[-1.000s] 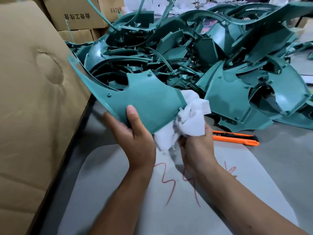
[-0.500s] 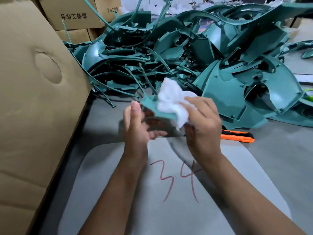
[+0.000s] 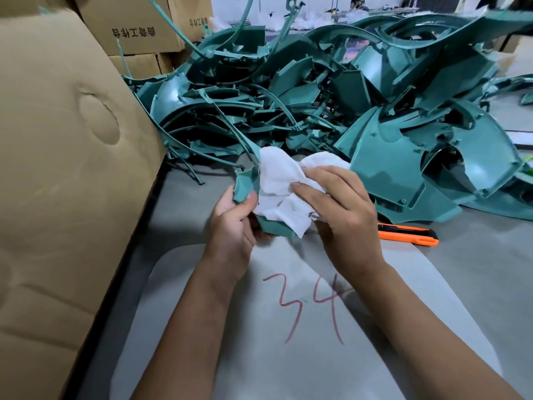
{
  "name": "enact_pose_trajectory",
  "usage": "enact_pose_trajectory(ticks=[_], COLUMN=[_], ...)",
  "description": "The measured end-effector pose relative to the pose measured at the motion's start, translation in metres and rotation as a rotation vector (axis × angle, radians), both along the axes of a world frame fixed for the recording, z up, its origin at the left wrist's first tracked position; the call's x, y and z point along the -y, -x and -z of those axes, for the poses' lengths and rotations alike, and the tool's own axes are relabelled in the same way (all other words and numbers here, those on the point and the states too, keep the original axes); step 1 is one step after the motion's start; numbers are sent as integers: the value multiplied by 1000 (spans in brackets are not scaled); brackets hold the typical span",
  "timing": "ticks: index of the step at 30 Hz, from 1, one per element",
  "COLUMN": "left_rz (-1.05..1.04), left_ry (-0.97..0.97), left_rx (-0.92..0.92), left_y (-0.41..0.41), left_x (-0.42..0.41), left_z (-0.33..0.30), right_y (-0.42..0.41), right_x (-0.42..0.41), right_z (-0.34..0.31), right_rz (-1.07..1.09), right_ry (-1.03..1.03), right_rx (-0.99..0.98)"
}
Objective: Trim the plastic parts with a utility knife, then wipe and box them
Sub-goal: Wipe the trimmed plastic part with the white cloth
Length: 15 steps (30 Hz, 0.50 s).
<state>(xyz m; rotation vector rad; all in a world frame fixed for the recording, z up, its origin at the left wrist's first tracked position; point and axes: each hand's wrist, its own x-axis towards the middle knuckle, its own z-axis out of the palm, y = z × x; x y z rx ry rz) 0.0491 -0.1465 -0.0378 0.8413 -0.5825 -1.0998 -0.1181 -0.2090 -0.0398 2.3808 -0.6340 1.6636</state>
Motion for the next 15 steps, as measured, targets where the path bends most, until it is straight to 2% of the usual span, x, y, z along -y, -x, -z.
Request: enact_pose_trajectory(ticks=[5,10,13,15], left_rz=[69,45,-77,-258], left_ry=[35,28,45,25], left_rx=[92,136,158,186], left_y=[-6,-4,-1,-5], left_x=[0,0,2,4], left_z=[0,0,2,2], right_y=[10,9,9,10], right_x=[12,16,18,19], right_z=[3,7,7,9], right_rz=[60,68,59,56], right_ry=[-86,-169,-228,-405], right_rx=[127,162,194,317])
